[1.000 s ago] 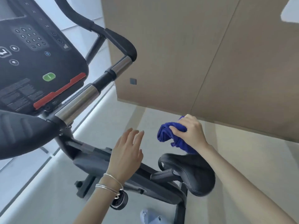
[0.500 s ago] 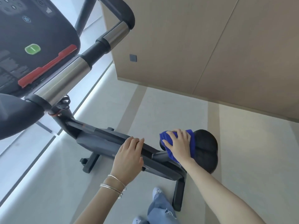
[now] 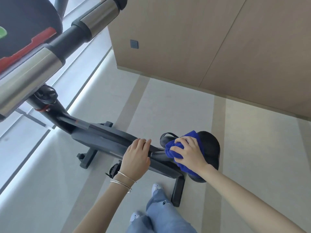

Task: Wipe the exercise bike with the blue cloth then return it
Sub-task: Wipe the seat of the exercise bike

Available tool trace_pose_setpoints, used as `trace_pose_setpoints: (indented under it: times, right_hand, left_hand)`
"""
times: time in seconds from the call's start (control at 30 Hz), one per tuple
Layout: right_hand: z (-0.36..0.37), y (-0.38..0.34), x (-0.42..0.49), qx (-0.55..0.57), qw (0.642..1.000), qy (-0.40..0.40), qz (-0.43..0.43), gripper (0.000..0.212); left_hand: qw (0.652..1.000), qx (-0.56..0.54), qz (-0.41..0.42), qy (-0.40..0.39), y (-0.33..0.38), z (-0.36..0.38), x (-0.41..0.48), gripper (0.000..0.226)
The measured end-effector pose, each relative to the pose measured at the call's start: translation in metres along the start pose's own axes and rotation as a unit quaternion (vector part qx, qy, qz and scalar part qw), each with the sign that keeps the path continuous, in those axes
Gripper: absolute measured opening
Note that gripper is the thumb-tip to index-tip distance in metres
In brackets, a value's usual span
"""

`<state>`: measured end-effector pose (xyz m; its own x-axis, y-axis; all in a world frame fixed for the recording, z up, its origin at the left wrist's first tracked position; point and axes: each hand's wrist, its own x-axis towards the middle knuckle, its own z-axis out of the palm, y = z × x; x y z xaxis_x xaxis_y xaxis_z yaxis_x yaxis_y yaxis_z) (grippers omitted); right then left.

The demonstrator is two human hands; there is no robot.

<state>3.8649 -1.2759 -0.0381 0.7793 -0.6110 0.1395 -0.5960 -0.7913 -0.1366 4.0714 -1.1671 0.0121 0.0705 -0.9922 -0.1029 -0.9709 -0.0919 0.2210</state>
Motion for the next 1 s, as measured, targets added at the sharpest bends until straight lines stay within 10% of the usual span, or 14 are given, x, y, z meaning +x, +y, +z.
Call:
trace_pose_setpoints:
  times: [1.0]
  right_hand:
    - [-0.017,0.061,-0.072,0.048,0.976,0.062,0.203,0.035]
  left_hand:
    - [0.994,-0.047,0.074,-0.067,0.04,0.056,0.09,0.057]
